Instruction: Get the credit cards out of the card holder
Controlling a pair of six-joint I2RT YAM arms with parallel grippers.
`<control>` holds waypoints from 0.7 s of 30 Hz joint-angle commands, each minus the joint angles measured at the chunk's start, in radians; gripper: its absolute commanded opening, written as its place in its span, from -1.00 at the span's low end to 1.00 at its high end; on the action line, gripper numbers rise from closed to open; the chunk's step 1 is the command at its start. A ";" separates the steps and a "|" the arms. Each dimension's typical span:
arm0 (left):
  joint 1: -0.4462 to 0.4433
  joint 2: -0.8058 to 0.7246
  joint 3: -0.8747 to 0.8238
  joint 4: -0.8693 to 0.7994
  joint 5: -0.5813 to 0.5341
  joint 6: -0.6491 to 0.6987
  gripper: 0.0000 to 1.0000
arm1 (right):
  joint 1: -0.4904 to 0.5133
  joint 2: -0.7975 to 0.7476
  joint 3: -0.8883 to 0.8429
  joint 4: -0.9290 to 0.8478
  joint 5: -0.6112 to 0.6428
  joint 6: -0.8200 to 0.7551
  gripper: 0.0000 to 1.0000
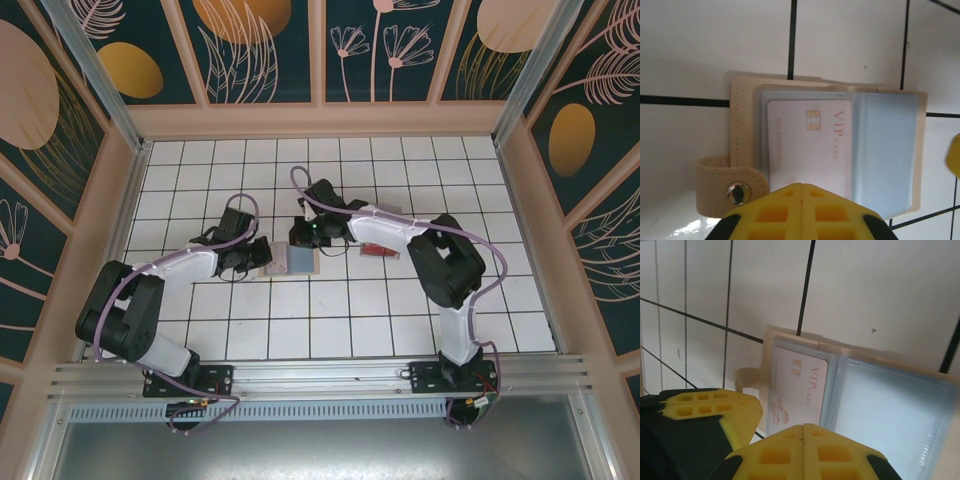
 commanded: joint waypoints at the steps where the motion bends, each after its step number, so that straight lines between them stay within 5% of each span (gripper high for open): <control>1: 0.003 0.023 -0.014 -0.010 -0.021 0.014 -0.87 | 0.007 0.046 0.052 -0.049 -0.054 -0.024 -0.86; 21: 0.003 0.046 -0.040 -0.001 -0.025 -0.009 -0.93 | 0.033 0.182 0.178 -0.150 -0.134 -0.079 -0.81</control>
